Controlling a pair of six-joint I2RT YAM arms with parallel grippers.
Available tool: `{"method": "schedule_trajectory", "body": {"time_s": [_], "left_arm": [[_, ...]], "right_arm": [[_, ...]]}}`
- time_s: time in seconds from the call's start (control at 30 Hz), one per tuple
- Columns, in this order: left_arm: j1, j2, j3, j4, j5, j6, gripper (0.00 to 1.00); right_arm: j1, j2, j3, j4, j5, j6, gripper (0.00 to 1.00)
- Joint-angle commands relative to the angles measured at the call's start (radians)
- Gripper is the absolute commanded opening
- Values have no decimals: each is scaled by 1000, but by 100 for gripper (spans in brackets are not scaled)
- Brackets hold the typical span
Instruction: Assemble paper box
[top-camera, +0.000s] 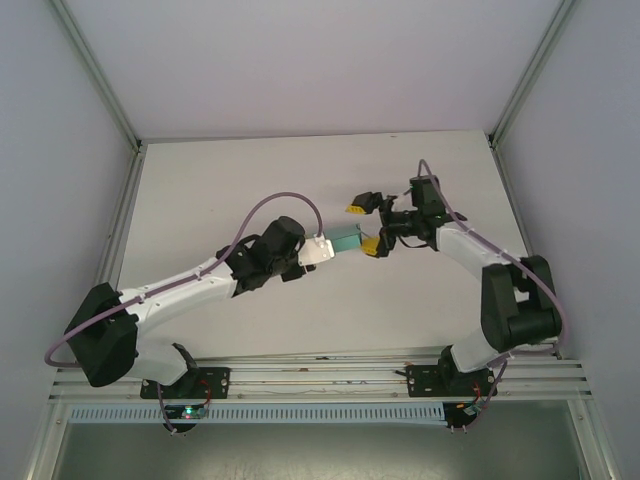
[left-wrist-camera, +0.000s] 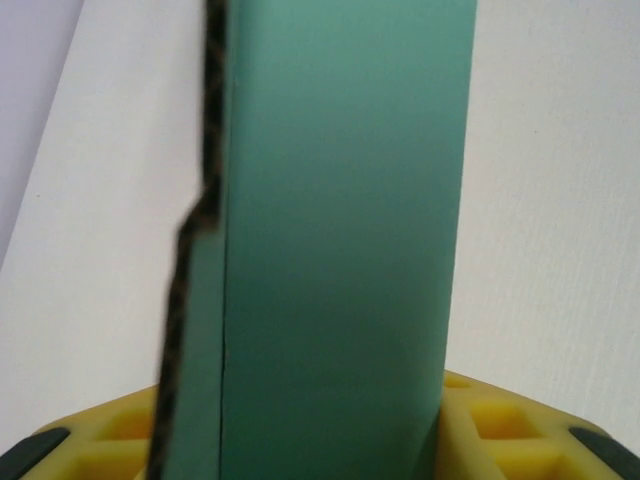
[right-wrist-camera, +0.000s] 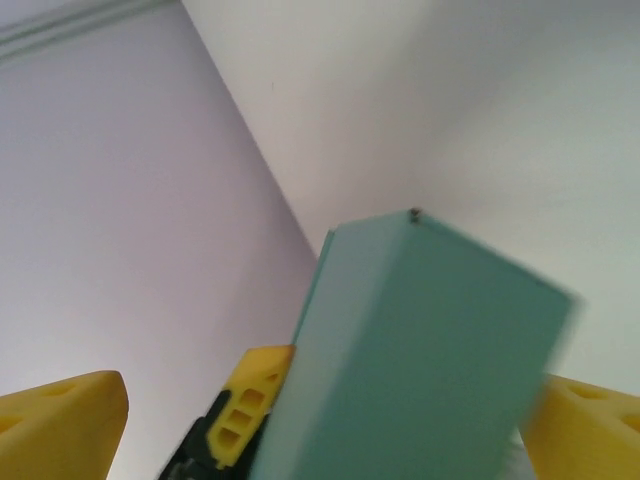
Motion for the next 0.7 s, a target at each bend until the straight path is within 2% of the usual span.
{"method": "schedule_trajectory", "body": {"time_s": [0.0, 0.1, 0.17, 0.27, 0.33, 0.37, 0.43, 0.53, 0.67], "left_arm": [[51, -21, 64, -176, 142, -13, 34], [86, 15, 120, -356, 283, 43, 35], [121, 57, 167, -464, 366, 66, 35], [177, 121, 224, -537, 439, 61, 35], [195, 164, 261, -574, 460, 66, 35], [197, 188, 278, -591, 465, 73, 35], [200, 234, 310, -621, 460, 86, 35], [201, 298, 352, -657, 458, 105, 35], [204, 352, 380, -665, 475, 119, 35]], "right_arm": [[-92, -86, -24, -109, 283, -330, 99], [-72, -190, -7, -155, 598, -661, 99], [-37, -282, -30, -123, 780, -845, 99], [-51, -416, -154, 58, 743, -930, 98], [-58, -480, -228, 158, 547, -1008, 99], [-45, -501, -225, 151, 446, -1054, 99], [12, -518, -195, 76, 366, -1133, 98], [142, -495, -133, -75, 449, -1260, 95], [229, -402, -52, -218, 526, -1287, 83]]}}
